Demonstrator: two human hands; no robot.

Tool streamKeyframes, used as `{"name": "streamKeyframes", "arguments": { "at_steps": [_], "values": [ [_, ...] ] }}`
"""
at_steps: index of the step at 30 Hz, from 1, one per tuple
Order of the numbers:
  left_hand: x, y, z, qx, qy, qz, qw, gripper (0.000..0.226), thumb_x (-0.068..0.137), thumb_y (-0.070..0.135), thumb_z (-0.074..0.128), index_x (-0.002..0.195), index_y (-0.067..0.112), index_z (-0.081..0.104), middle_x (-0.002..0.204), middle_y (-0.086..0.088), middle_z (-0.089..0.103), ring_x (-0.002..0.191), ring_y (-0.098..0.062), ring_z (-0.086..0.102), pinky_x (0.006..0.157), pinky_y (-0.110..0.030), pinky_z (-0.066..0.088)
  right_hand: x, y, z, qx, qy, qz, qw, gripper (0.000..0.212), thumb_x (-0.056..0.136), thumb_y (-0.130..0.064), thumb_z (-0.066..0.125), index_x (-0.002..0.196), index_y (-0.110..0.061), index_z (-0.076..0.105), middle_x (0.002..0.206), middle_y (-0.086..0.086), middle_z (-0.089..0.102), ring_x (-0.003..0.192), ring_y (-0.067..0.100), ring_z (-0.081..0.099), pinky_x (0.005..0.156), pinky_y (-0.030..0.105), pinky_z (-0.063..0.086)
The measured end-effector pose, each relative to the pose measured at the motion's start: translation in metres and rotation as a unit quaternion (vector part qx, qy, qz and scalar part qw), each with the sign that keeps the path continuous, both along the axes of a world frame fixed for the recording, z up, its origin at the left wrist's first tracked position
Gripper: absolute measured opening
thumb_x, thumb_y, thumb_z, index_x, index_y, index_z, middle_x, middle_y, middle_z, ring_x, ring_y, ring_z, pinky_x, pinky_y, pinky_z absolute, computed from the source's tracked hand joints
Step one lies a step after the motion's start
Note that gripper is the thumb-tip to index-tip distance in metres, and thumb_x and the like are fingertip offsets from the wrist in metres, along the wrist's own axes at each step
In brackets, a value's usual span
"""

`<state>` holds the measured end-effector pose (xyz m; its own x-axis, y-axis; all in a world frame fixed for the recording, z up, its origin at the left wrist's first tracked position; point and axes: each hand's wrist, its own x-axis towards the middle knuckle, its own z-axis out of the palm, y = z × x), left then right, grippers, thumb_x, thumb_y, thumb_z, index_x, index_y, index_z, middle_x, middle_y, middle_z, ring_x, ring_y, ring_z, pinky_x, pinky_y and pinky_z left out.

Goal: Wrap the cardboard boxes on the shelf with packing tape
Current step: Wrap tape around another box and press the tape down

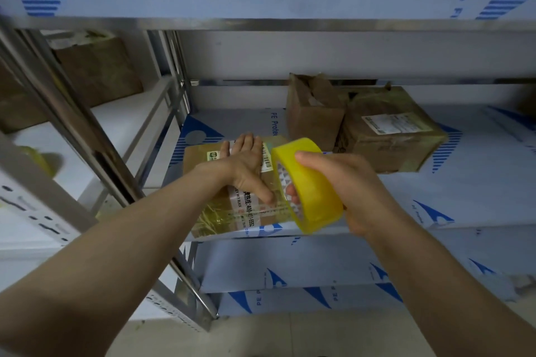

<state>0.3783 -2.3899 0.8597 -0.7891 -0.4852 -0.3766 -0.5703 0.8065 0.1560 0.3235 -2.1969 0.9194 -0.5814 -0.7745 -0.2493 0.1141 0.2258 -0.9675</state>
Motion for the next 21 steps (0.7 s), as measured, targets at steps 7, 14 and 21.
{"name": "streamKeyframes", "arguments": {
  "at_steps": [7,14,21],
  "values": [
    [0.000,-0.002,0.000,0.006,0.007,0.003,1.000,0.150,0.054,0.056,0.080,0.144,0.013,-0.030,0.156,-0.006,-0.026,0.143,-0.022,-0.024,0.117,-0.048,-0.011,0.021,0.024,-0.032,-0.014,0.031,-0.054,0.998,0.052,0.074,-0.049,0.069,0.080,0.003,0.070,0.081,0.026,0.069,0.082,0.045,0.067,0.079,0.060,0.053],
    [0.001,0.000,0.001,0.014,0.015,-0.007,1.000,0.143,0.056,0.056,0.081,0.145,0.030,-0.028,0.156,-0.011,-0.025,0.142,-0.024,-0.027,0.115,-0.050,-0.013,0.027,0.027,-0.049,-0.003,0.021,-0.059,0.998,0.076,0.050,-0.064,0.067,0.082,0.005,0.067,0.083,0.028,0.068,0.084,0.046,0.066,0.078,0.061,0.053],
    [0.000,-0.001,0.004,0.006,-0.015,-0.019,1.000,0.137,0.058,0.055,0.080,0.148,0.032,-0.021,0.155,-0.013,-0.027,0.141,-0.026,-0.028,0.115,-0.051,-0.013,0.030,0.025,-0.066,0.001,0.028,-0.068,0.997,0.086,0.046,-0.069,0.065,0.084,0.008,0.065,0.086,0.033,0.064,0.087,0.049,0.063,0.079,0.061,0.052]
  ]
}}
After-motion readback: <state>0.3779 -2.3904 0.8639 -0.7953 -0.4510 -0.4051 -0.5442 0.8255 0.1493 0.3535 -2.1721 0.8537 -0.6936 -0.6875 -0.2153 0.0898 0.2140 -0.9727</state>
